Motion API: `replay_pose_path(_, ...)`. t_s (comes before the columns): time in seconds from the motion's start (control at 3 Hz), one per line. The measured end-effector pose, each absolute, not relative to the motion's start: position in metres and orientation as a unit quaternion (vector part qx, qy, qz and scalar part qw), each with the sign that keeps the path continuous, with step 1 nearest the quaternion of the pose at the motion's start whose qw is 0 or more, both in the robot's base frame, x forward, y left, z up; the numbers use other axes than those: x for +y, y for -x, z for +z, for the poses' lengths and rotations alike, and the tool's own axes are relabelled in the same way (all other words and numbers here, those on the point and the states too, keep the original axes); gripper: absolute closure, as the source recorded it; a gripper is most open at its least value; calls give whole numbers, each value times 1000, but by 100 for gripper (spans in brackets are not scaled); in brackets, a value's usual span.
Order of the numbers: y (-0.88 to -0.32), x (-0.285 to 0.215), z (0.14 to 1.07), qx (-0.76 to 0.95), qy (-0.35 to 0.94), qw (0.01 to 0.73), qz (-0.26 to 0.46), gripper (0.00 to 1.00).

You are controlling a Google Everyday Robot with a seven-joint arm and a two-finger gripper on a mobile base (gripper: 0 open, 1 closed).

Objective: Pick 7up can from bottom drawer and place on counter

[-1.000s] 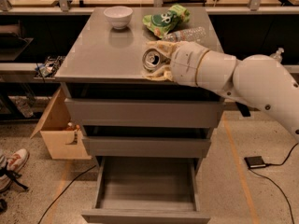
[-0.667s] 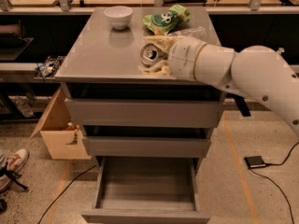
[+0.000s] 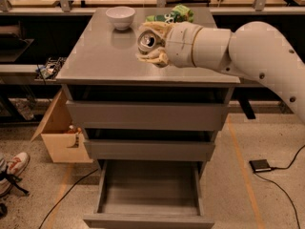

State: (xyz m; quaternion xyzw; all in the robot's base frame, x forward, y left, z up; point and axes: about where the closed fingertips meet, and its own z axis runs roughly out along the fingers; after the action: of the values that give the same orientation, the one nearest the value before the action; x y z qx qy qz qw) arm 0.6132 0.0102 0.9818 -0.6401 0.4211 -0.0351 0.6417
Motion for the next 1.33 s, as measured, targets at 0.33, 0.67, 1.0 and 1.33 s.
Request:
replay_pose_path(0.33,-627,11,980,446,633,633,-12,100)
replay_pose_path(0.67,-645,13,976,467,626,624,10,100)
replay_pose_path(1.0,-661,15,973,485,616,620,29,100)
replay_pose_path(1.33,-677,14,972,504,596,623,46,100)
